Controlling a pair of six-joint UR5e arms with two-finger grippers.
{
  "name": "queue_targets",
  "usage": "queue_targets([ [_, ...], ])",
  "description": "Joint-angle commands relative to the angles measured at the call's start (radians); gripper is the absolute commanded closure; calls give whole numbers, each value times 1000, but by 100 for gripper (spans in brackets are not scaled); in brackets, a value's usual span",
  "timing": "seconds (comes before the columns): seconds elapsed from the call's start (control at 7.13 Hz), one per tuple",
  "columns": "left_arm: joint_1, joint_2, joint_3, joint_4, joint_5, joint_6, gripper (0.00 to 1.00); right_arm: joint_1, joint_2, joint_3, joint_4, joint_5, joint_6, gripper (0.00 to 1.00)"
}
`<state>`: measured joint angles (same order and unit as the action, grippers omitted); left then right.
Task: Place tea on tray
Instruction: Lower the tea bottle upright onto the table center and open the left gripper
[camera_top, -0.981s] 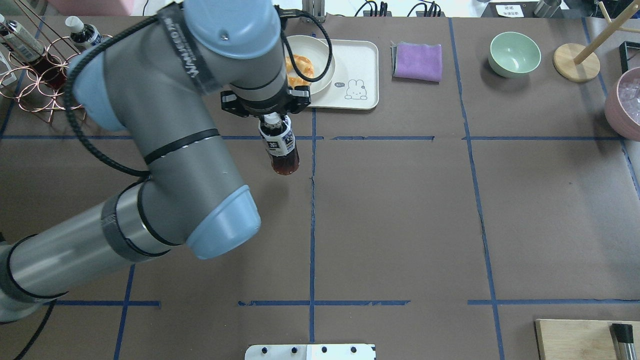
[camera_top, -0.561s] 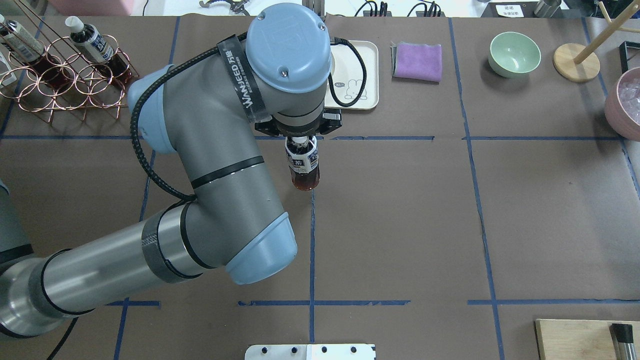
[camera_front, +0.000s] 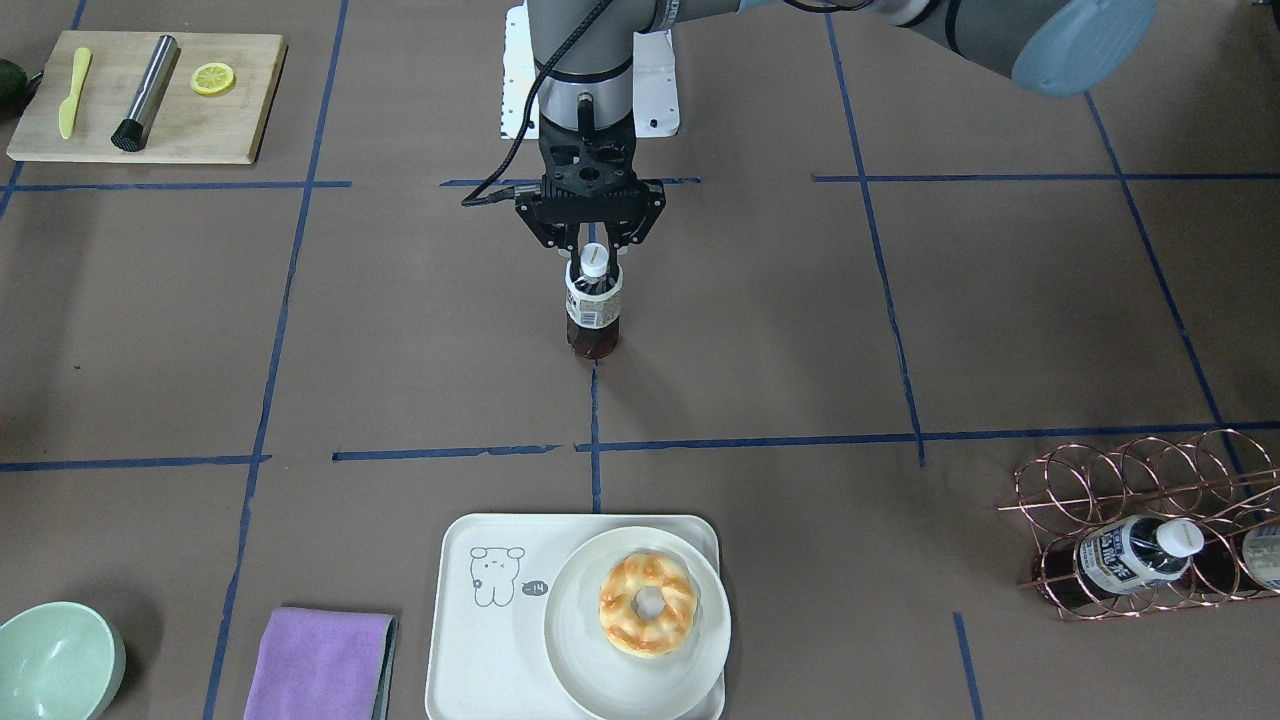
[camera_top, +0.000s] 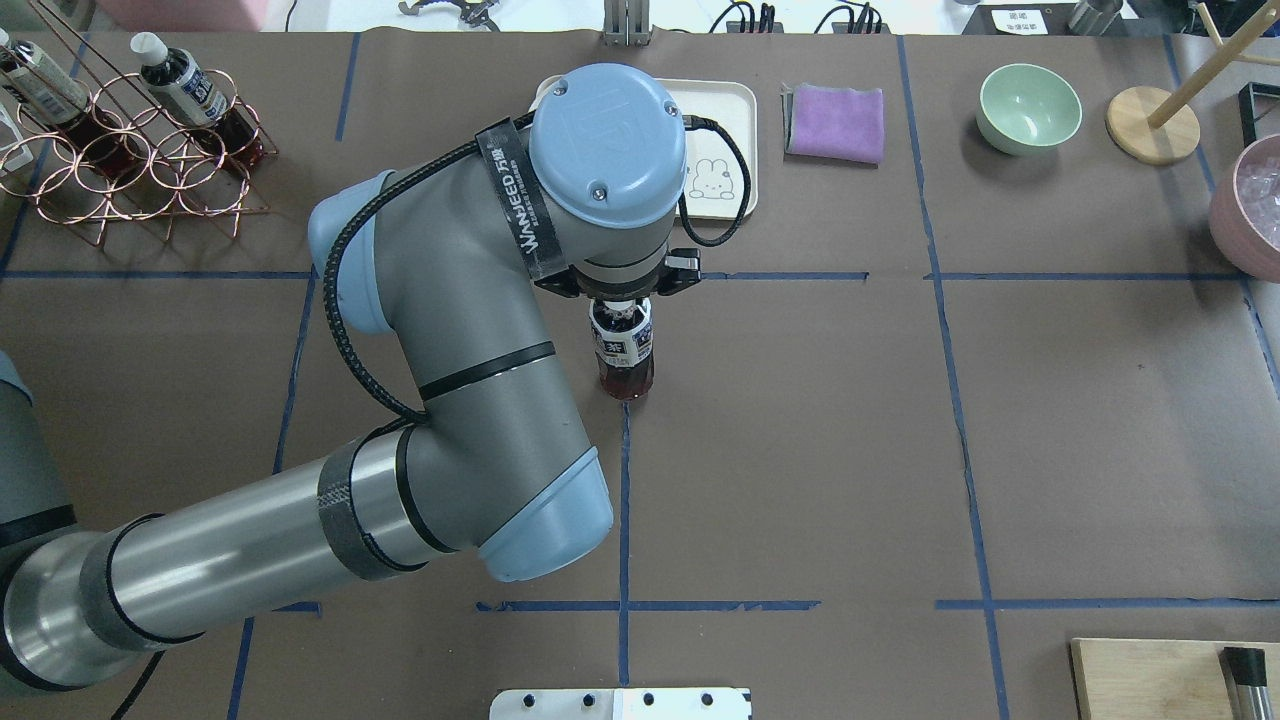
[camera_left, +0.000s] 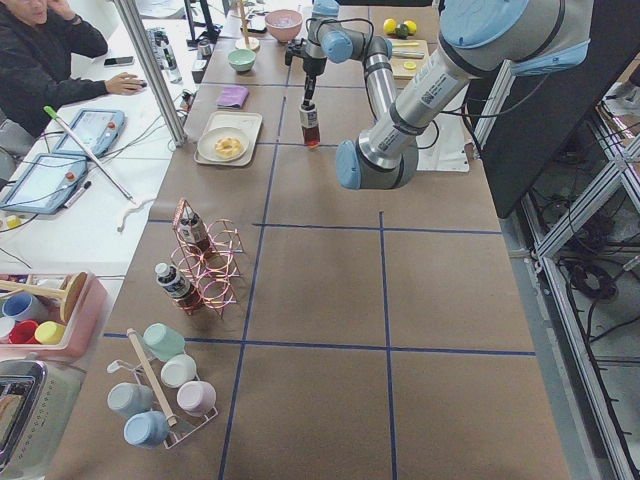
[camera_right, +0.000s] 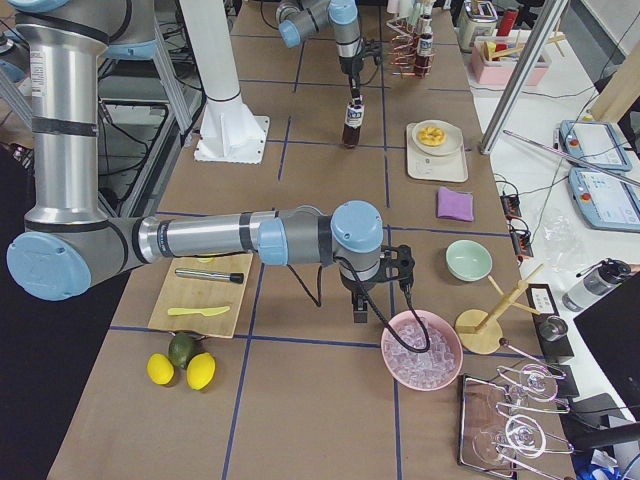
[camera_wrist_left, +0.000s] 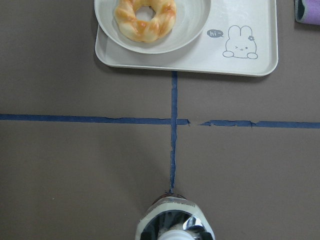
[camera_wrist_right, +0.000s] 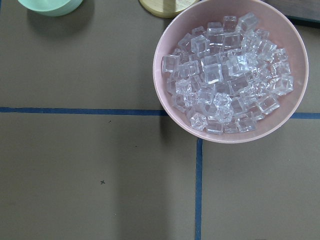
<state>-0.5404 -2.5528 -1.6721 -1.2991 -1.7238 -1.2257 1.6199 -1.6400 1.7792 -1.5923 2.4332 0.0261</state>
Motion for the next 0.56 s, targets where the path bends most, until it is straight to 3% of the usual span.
queue_targets([
  [0.0, 0, 5, 2, -6, 1, 0, 39, 0, 0, -1, 0, 0, -2, 0],
  [0.14, 0, 14, -6, -6, 27, 0, 0, 0, 0, -1, 0, 0, -2, 0],
  [0.42, 0, 17, -14, -3, 56, -3, 0, 0, -1, 0, -1, 1, 0, 0],
])
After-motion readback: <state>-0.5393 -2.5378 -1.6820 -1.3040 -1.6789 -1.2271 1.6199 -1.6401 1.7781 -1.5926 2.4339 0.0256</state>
